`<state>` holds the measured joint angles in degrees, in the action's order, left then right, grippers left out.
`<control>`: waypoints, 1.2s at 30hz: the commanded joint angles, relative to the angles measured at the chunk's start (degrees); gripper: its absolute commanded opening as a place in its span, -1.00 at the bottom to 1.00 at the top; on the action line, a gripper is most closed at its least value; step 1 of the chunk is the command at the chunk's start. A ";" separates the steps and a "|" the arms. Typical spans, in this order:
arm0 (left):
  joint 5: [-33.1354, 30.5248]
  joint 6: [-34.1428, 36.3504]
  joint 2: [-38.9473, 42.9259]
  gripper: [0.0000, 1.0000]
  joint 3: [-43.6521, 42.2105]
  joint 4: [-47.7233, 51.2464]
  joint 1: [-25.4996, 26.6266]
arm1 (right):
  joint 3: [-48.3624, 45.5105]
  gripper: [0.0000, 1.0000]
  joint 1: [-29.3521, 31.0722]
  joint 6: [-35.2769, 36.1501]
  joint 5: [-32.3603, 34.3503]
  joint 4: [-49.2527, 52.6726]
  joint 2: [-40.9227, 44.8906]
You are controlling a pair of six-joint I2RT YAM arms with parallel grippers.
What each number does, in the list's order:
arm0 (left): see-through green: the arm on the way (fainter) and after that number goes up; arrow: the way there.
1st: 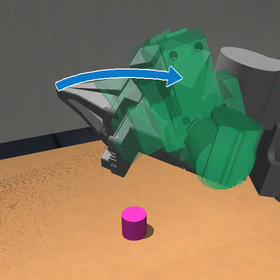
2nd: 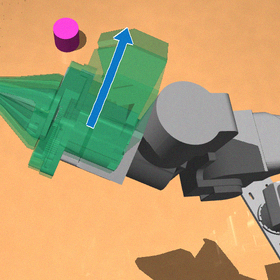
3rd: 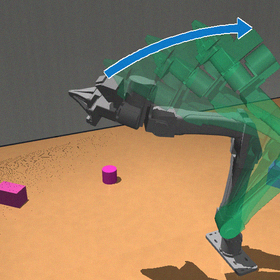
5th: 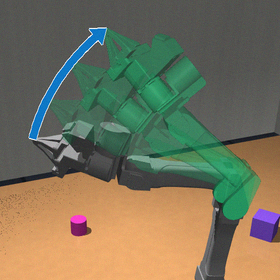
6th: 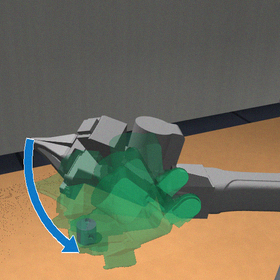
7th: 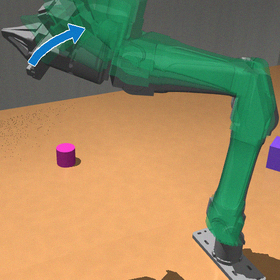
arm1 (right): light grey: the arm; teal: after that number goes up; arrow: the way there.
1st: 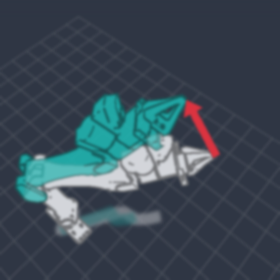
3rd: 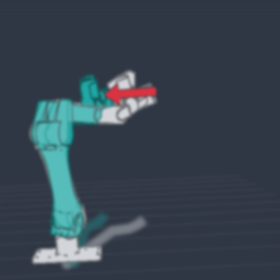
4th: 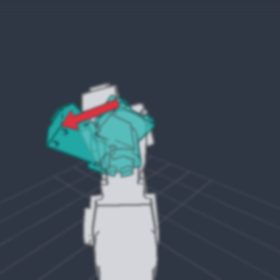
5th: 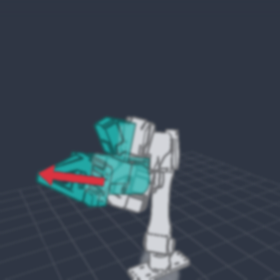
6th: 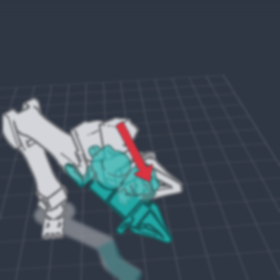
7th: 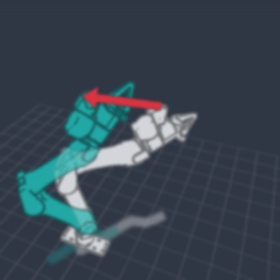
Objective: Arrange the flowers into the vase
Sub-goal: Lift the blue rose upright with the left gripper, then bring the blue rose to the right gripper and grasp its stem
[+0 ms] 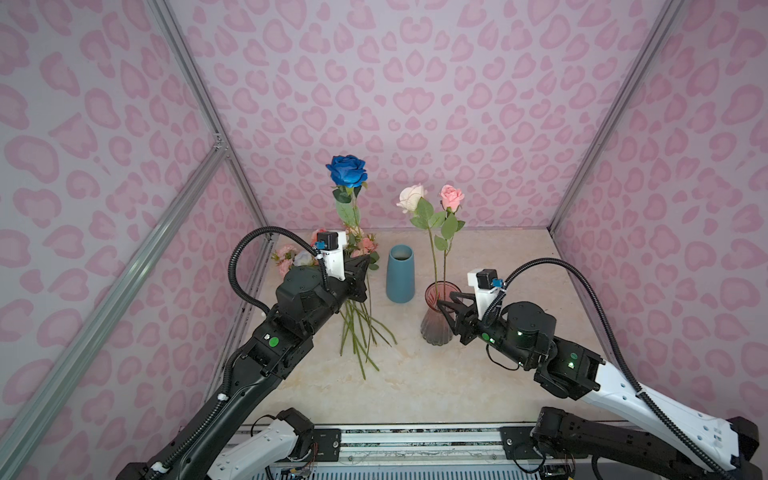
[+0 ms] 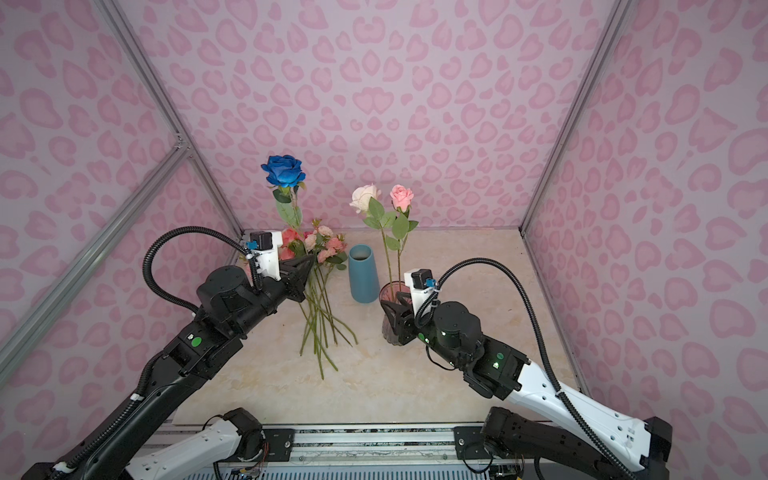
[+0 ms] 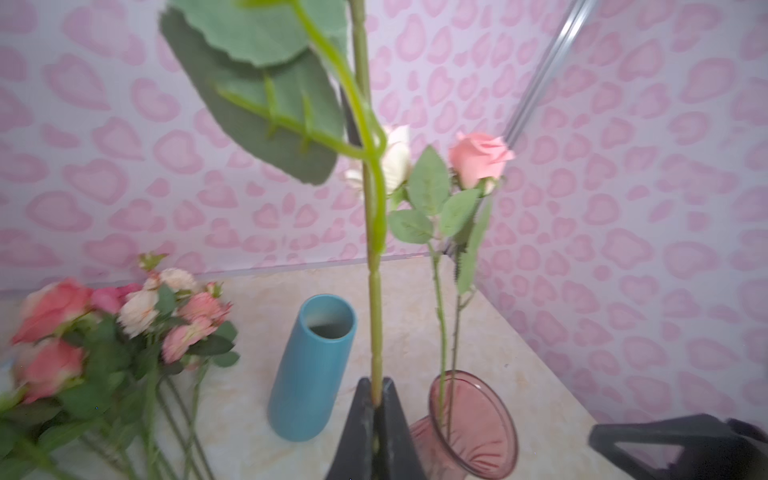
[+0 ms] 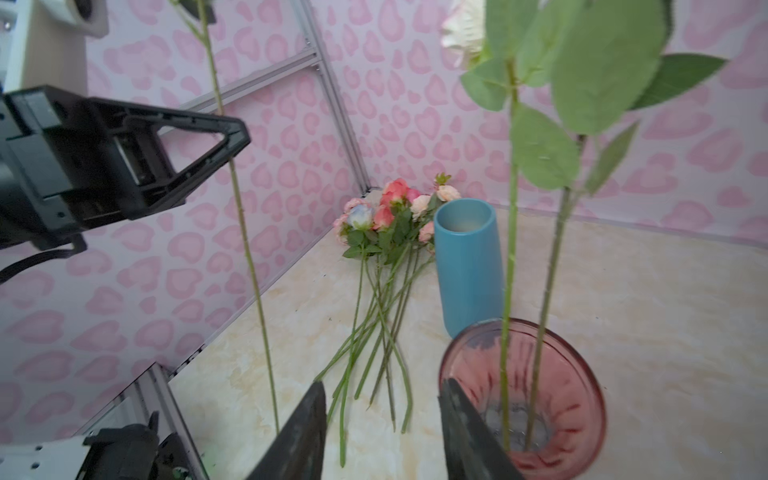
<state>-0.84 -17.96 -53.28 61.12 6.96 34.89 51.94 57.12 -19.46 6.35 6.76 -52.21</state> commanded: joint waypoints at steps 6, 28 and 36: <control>2.04 3.12 -3.49 -0.94 1.61 -12.08 8.71 | 7.01 -0.10 3.10 1.47 -6.88 -7.85 -9.58; -0.14 3.49 -4.12 -0.94 0.36 -13.41 12.71 | 7.26 -0.67 -0.44 -6.51 -11.35 -15.19 -13.96; -0.26 3.82 -4.63 -0.94 0.65 -13.16 12.73 | 7.86 -0.67 -1.80 -7.33 -13.28 -15.64 -15.60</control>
<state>-1.37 -14.76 -57.84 61.56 -3.49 47.57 59.51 55.37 -25.98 -5.98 -7.51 -67.22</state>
